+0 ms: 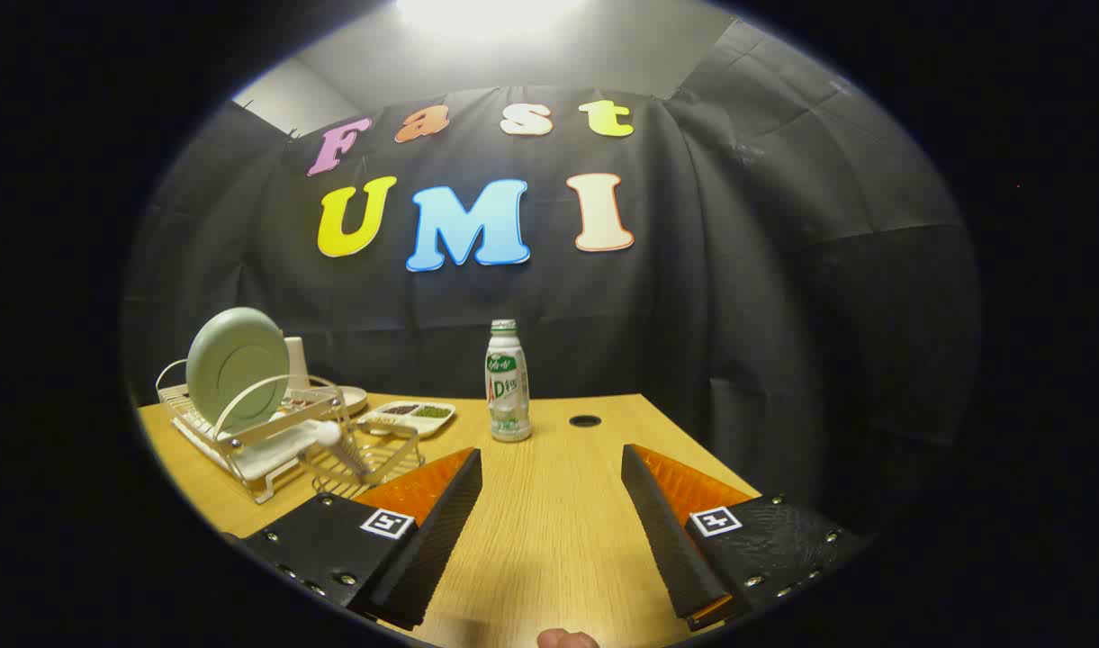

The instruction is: Take the plate from the dish rack, then take the spoon from the basket and place it into the plate.

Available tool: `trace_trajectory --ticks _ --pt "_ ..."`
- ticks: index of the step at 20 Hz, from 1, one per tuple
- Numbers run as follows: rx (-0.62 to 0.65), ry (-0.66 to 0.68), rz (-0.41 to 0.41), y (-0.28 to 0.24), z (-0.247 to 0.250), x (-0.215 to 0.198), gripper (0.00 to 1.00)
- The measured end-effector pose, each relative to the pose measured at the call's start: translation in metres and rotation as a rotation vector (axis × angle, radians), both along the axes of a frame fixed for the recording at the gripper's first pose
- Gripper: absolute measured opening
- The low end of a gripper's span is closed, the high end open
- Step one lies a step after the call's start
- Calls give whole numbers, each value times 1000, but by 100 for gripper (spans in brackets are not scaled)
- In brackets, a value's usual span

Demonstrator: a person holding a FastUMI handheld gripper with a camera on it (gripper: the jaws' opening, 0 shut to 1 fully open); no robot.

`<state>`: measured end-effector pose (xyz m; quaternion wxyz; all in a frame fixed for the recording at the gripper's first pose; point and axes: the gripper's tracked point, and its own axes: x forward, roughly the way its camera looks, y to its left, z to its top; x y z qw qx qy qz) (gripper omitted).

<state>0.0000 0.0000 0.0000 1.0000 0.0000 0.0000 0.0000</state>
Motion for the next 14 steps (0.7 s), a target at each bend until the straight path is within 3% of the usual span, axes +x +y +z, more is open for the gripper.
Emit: trace_trajectory --ticks 7,14 --pt "-31 -14 22 16 101 -5 96" --pt "-13 -4 -34 65 177 -16 96"
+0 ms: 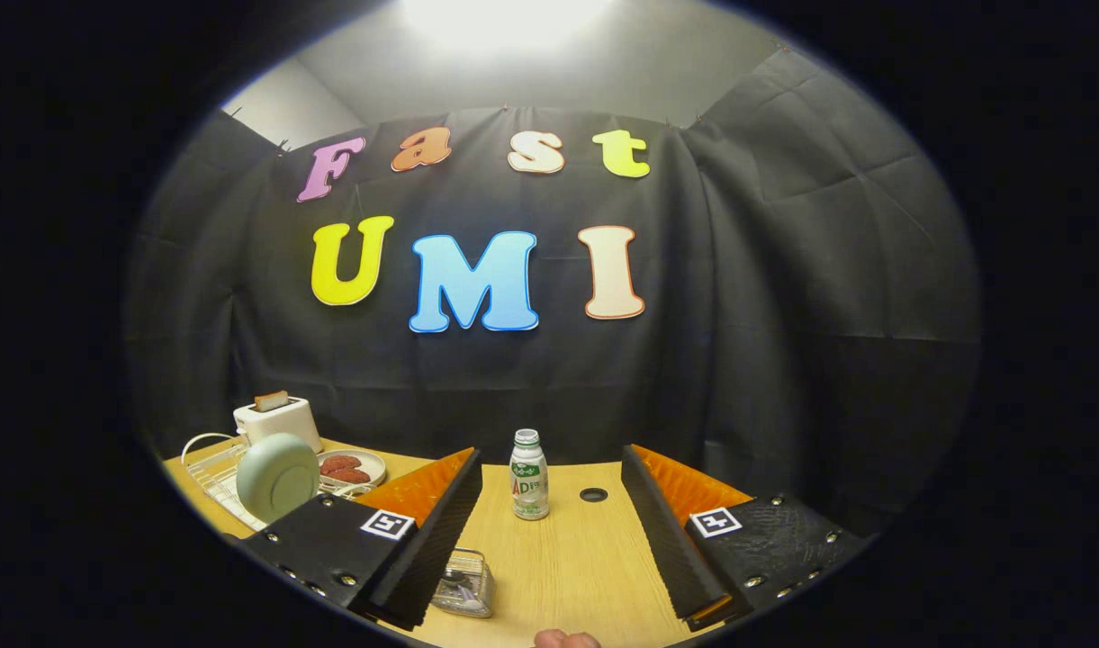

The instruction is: Take the plate from the dish rack, then take the spoon from the basket and place it into the plate.

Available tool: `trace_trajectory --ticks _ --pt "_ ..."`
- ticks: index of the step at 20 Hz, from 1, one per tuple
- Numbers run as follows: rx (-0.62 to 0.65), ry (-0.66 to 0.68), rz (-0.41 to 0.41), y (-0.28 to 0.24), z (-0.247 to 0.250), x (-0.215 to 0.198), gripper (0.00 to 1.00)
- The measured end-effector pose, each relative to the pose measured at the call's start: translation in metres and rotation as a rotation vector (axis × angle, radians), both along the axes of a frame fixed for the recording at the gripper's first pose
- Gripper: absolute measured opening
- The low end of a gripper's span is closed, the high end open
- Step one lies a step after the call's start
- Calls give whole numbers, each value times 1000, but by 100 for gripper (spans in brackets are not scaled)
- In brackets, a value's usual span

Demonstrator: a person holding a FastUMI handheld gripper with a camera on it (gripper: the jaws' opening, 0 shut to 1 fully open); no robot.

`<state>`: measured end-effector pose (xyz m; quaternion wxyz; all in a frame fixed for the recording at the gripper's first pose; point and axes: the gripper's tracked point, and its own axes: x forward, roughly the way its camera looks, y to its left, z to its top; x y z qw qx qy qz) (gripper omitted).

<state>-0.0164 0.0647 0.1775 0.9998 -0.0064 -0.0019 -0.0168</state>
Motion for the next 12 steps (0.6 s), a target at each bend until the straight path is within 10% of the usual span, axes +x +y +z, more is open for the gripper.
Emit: trace_trajectory --ticks 12 --pt "27 36 -54 110 45 29 96"
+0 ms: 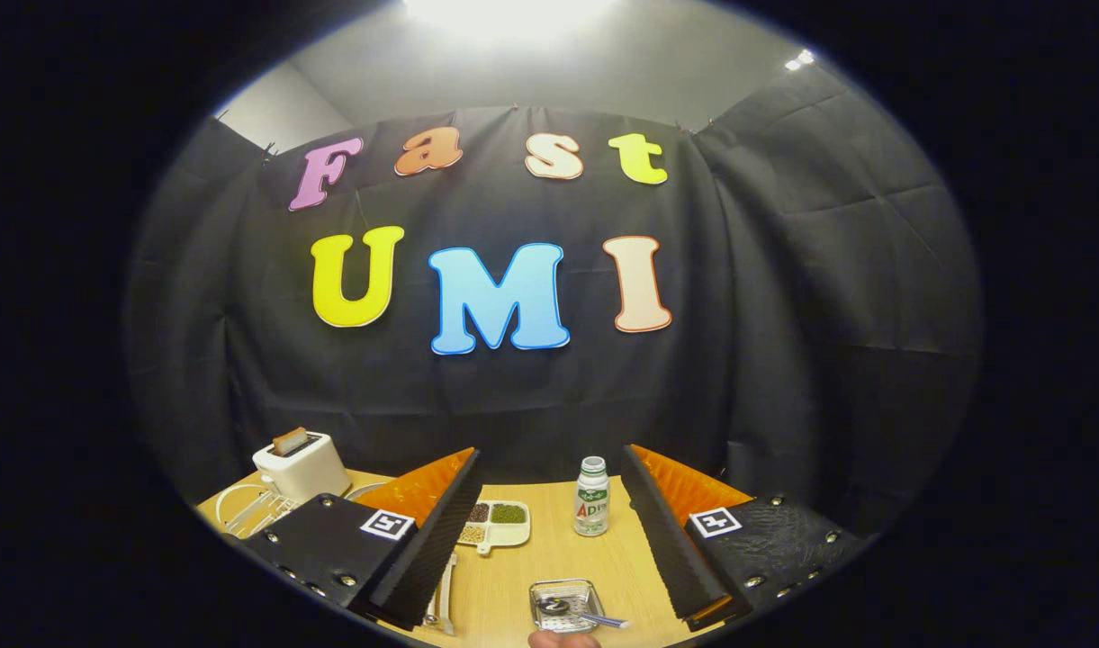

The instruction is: Take the plate from the dish rack, then take the spoon from the basket and place it into the plate.

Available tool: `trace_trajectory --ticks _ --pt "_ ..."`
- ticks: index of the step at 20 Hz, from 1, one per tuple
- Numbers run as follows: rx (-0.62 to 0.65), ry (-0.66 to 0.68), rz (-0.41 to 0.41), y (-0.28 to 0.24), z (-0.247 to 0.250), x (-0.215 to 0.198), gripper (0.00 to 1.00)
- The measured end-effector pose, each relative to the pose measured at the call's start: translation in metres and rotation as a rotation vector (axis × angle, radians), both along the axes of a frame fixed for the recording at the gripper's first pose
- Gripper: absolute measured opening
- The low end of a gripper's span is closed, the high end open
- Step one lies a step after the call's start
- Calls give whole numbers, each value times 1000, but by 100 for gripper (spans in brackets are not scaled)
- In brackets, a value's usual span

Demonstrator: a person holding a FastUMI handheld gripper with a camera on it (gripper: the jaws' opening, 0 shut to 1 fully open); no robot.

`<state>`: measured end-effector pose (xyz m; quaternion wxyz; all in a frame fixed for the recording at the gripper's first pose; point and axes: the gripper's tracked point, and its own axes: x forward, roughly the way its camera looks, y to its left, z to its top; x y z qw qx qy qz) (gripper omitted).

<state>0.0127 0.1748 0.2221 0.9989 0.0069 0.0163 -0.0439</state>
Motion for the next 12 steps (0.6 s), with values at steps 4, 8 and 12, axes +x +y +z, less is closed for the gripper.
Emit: trace_trajectory --ticks 4,8,12 --pt "0 65 47 46 -1 13 95" --pt "46 190 139 97 -15 22 96" --pt "54 293 205 138 -33 30 96"
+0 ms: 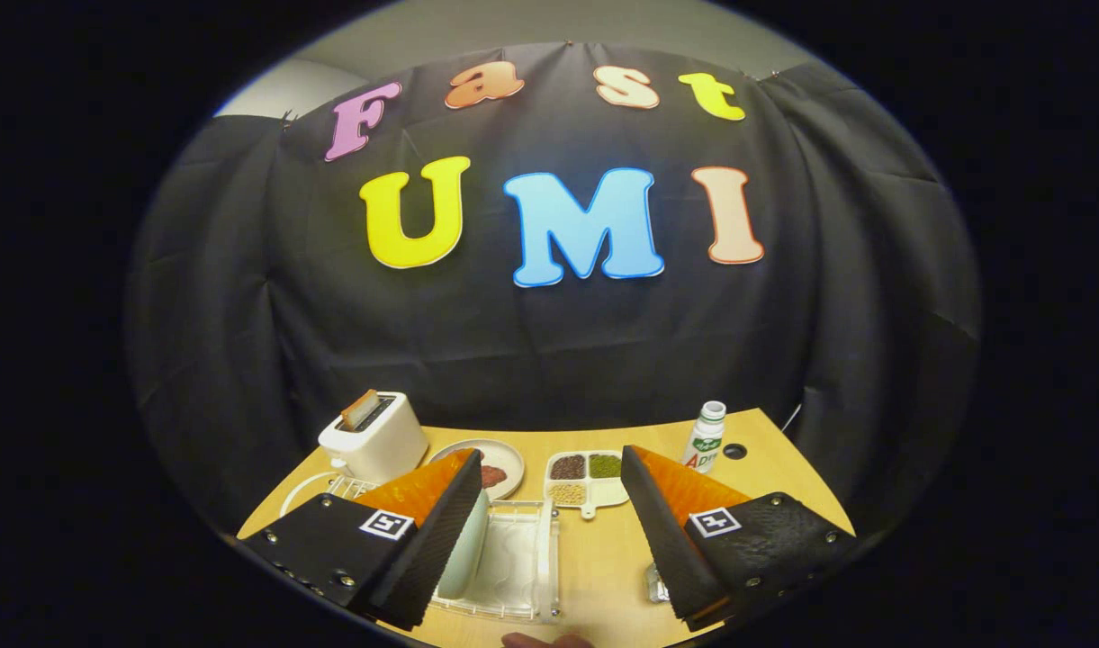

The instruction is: Take the plate from the dish rack, then take the spoon from the basket and place it into the plate.

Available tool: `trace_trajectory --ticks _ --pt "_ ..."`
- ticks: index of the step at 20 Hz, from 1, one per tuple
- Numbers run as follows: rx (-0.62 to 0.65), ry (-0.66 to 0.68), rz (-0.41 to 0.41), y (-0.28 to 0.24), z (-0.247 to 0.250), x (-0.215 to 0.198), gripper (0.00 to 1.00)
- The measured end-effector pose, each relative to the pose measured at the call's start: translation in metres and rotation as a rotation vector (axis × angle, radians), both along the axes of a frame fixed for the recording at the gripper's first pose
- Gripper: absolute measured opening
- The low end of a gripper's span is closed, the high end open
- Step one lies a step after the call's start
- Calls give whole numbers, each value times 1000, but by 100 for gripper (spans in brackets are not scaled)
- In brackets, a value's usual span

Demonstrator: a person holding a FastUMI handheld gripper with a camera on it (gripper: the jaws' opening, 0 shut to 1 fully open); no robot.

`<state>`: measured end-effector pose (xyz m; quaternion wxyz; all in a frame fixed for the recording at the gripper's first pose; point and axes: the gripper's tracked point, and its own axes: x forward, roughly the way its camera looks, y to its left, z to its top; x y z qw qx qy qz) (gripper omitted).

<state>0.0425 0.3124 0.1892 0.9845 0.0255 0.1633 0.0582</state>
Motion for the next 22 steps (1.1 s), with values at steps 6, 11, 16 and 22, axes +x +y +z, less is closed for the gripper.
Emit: trace_trajectory --ticks 6,11,16,22 --pt "-45 206 -3 32 -49 10 96" --pt "-89 332 -24 48 -80 14 96" --pt "-140 435 -53 58 -110 18 96" --pt "-185 553 -99 61 -146 21 73"
